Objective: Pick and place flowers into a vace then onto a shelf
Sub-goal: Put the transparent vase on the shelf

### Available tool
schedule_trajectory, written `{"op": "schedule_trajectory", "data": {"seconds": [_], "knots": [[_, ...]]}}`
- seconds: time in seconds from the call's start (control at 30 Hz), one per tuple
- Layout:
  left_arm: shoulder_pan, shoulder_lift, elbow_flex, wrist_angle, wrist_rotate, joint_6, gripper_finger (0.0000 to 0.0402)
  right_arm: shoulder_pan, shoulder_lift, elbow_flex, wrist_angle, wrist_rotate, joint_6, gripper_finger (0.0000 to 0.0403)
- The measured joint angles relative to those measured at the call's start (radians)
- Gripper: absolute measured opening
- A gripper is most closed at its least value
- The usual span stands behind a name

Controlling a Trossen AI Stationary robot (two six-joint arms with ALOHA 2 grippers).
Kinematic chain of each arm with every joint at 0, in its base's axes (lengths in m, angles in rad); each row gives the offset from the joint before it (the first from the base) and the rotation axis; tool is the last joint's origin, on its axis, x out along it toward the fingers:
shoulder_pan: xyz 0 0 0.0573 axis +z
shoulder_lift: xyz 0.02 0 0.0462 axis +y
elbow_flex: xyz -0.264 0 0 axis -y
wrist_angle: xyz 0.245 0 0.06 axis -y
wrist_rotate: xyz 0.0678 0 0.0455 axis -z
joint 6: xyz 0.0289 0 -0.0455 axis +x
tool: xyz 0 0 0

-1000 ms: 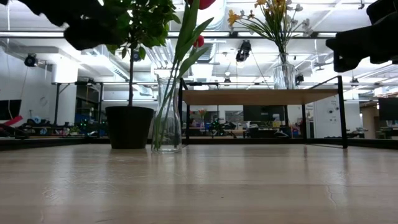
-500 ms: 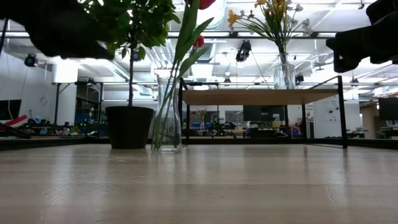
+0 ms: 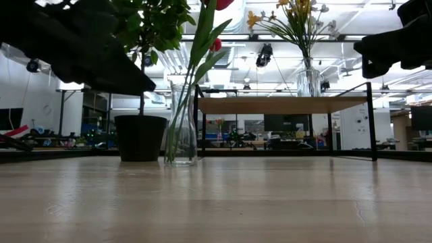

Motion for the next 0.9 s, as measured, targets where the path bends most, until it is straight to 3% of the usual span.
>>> {"op": "schedule_trajectory", "data": {"seconds": [0.27,0.57,0.9], "knots": [[0.097,0.011,0.0,0.014,-0.014,0.005,0.0247,0.0,0.0,0.0,0.0,0.0,-0.006,0.0074],[0.166,0.018,0.021,0.069,0.028,0.061,0.0288,0.0,0.0,0.0,0.0,0.0,-0.061,0.0074],[0.244,0.116,0.065,0.156,0.039,0.112,0.0292,0.0,0.0,0.0,0.0,0.002,-0.058,0.0073]]}}
